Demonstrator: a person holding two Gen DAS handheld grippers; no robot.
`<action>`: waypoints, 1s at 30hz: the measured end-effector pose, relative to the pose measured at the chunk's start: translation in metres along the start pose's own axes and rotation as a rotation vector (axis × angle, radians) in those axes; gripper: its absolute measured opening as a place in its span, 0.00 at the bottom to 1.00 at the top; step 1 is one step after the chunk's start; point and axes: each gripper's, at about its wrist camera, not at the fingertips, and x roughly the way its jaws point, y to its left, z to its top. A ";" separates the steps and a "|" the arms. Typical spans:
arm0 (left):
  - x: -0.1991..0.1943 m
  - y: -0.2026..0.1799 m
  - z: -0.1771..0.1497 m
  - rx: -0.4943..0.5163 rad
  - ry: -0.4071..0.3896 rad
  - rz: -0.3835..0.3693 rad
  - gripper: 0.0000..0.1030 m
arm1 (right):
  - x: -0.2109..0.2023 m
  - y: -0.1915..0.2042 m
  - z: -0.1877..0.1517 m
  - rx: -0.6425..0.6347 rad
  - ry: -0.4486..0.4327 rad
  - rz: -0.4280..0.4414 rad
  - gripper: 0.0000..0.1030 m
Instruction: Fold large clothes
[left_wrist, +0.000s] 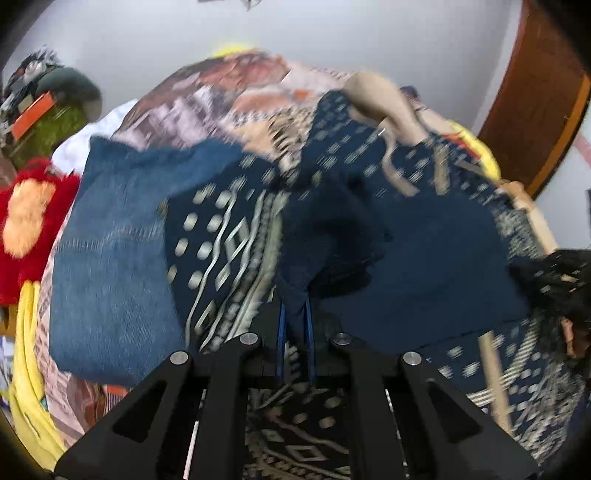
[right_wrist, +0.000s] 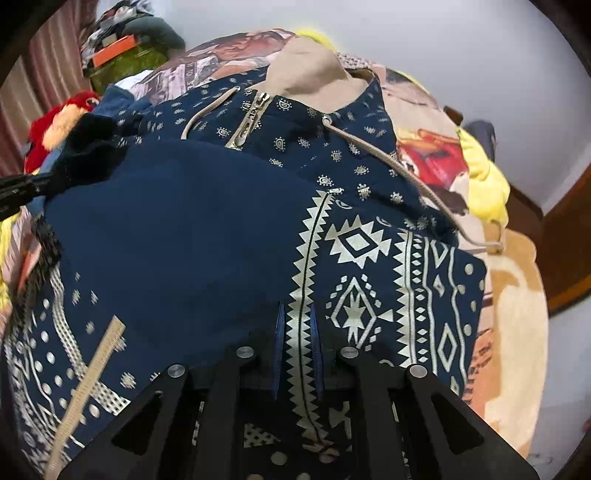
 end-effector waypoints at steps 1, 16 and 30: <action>0.003 0.005 -0.003 -0.016 0.011 -0.007 0.09 | 0.000 -0.001 -0.002 0.000 -0.006 -0.018 0.09; -0.017 0.057 -0.028 -0.134 0.000 0.042 0.08 | 0.003 0.010 -0.016 -0.115 -0.016 -0.268 0.09; -0.053 0.034 -0.003 -0.028 -0.056 0.011 0.16 | 0.007 0.004 -0.011 -0.088 0.005 -0.313 0.10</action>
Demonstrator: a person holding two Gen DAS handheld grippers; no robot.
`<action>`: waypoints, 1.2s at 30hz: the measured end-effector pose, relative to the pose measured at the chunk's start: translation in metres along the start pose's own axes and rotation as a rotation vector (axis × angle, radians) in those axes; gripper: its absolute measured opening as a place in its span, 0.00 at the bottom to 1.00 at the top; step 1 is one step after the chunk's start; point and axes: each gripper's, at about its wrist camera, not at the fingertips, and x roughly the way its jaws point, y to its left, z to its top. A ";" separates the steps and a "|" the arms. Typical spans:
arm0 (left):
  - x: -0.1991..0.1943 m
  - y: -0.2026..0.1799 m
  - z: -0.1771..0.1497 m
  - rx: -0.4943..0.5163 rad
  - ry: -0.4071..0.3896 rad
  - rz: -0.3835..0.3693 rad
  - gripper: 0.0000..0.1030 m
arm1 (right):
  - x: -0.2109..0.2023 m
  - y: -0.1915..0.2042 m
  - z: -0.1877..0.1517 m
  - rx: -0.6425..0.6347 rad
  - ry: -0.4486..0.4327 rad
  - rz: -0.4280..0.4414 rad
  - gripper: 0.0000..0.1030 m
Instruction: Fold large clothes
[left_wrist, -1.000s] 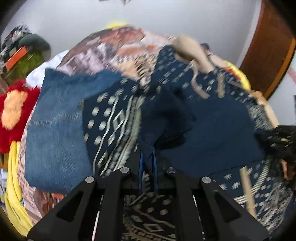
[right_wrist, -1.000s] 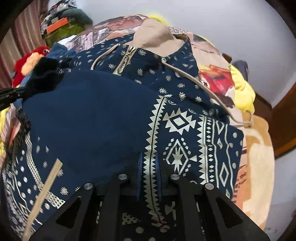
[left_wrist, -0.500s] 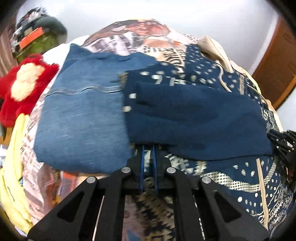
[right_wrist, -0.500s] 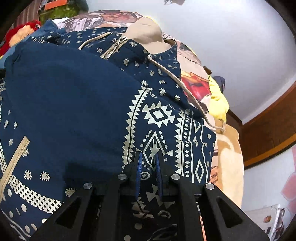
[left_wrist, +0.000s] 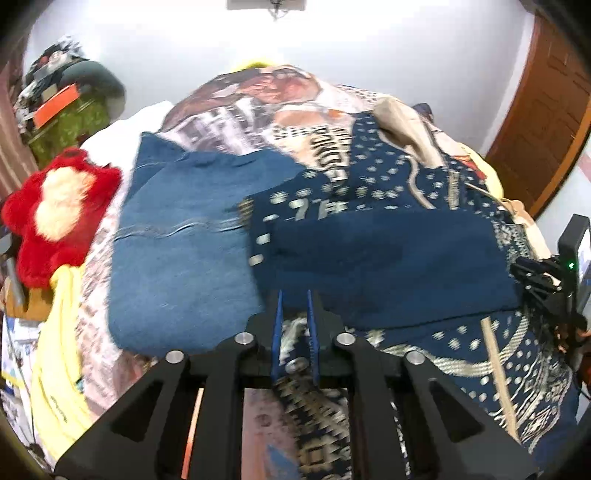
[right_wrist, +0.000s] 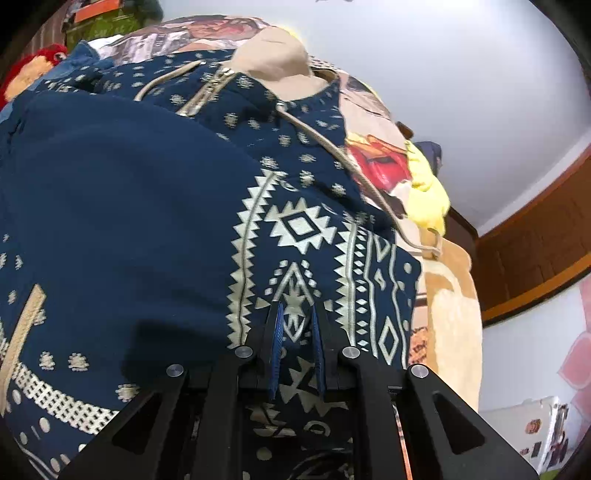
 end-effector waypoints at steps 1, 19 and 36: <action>0.004 -0.007 0.003 0.007 0.001 -0.006 0.18 | 0.001 -0.001 -0.001 0.004 -0.003 -0.001 0.10; 0.057 -0.073 0.003 0.206 0.092 0.036 0.34 | -0.036 -0.094 -0.012 0.194 -0.086 0.006 0.99; 0.031 -0.070 0.128 0.049 -0.127 0.003 0.69 | -0.064 -0.094 0.106 0.278 -0.304 0.204 0.99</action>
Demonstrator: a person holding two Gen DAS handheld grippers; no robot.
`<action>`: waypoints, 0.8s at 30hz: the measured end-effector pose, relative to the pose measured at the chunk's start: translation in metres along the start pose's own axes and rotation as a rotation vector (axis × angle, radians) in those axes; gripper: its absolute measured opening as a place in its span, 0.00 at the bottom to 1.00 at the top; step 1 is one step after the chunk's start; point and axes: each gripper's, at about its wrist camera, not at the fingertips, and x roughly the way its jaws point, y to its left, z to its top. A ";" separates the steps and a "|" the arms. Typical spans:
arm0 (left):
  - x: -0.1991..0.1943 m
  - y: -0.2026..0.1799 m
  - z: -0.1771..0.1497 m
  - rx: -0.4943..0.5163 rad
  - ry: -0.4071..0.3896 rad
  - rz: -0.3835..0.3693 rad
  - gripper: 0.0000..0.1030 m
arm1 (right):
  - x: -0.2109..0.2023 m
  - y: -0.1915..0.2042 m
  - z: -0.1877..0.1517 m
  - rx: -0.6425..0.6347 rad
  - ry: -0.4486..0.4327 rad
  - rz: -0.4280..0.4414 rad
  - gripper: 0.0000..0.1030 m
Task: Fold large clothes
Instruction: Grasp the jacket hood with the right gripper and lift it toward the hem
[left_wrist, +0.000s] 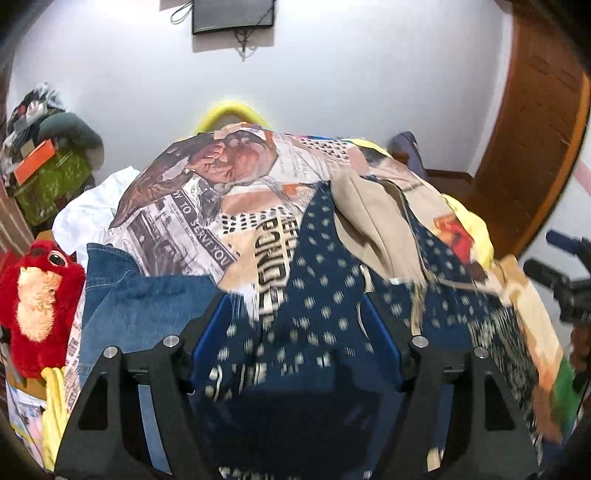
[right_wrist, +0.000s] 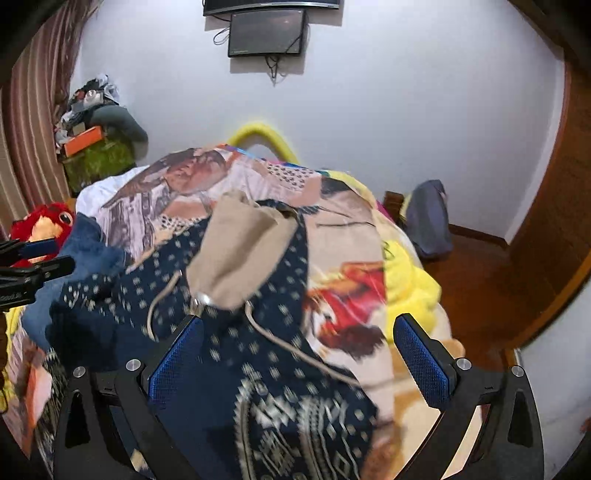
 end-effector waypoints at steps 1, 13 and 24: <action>0.009 0.002 0.004 -0.013 0.007 0.001 0.69 | 0.008 0.002 0.003 0.004 0.006 0.006 0.99; 0.132 0.002 0.014 -0.084 0.188 -0.076 0.69 | 0.143 -0.008 0.018 0.200 0.206 0.134 0.99; 0.190 0.008 0.027 -0.255 0.218 -0.125 0.65 | 0.228 -0.016 0.009 0.407 0.306 0.171 0.69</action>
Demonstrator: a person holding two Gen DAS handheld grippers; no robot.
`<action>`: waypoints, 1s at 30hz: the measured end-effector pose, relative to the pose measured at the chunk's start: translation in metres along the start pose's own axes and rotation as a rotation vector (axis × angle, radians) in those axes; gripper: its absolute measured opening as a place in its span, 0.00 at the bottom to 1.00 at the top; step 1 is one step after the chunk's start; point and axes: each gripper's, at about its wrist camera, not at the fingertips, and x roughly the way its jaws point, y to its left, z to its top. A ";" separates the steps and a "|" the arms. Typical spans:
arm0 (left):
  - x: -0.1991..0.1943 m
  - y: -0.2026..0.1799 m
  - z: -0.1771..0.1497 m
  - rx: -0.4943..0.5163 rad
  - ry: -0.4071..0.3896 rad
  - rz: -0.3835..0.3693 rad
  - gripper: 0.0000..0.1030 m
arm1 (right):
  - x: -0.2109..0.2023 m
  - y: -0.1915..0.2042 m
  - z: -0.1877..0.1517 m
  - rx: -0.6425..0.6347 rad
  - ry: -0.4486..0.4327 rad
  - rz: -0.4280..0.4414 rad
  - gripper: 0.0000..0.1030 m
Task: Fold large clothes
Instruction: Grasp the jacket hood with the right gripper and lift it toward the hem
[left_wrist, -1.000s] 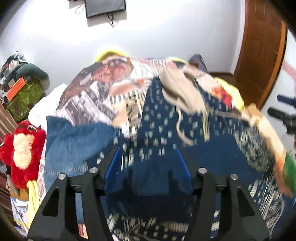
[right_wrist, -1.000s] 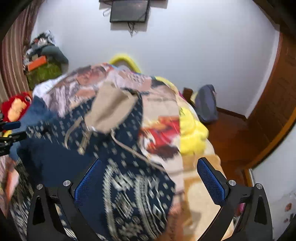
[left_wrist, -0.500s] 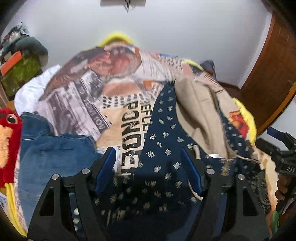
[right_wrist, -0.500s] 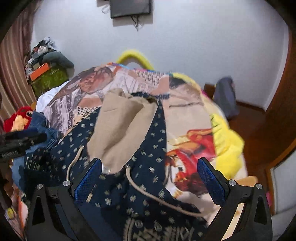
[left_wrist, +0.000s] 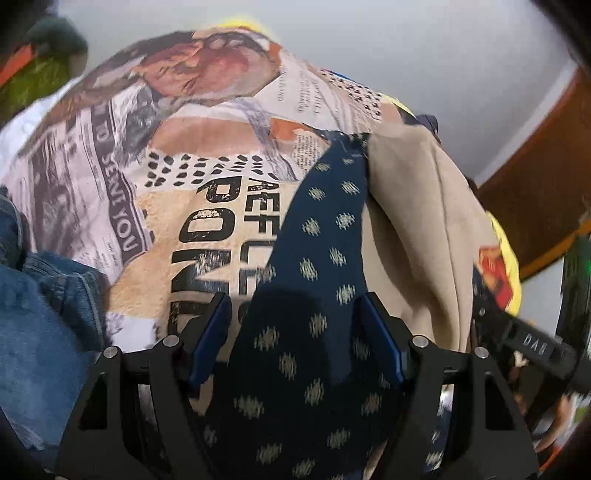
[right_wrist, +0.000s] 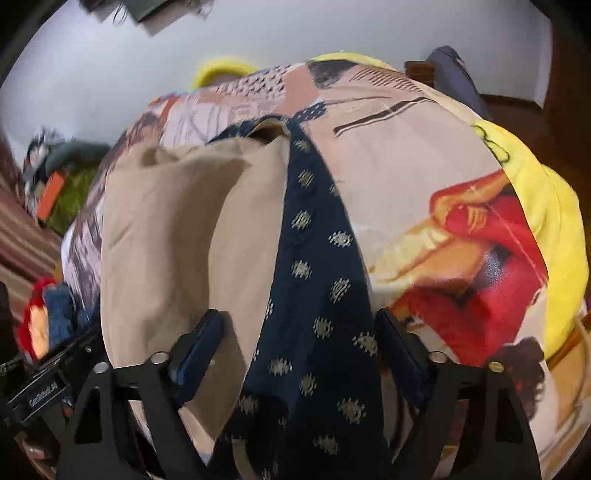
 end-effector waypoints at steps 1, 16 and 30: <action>0.001 0.000 0.002 -0.005 -0.005 0.002 0.59 | -0.001 -0.001 0.000 0.005 -0.006 0.008 0.63; -0.099 -0.063 -0.033 0.302 -0.150 -0.008 0.04 | -0.100 0.039 -0.028 -0.241 -0.101 0.101 0.09; -0.167 -0.065 -0.146 0.440 -0.079 0.004 0.04 | -0.175 0.030 -0.155 -0.356 -0.084 0.052 0.09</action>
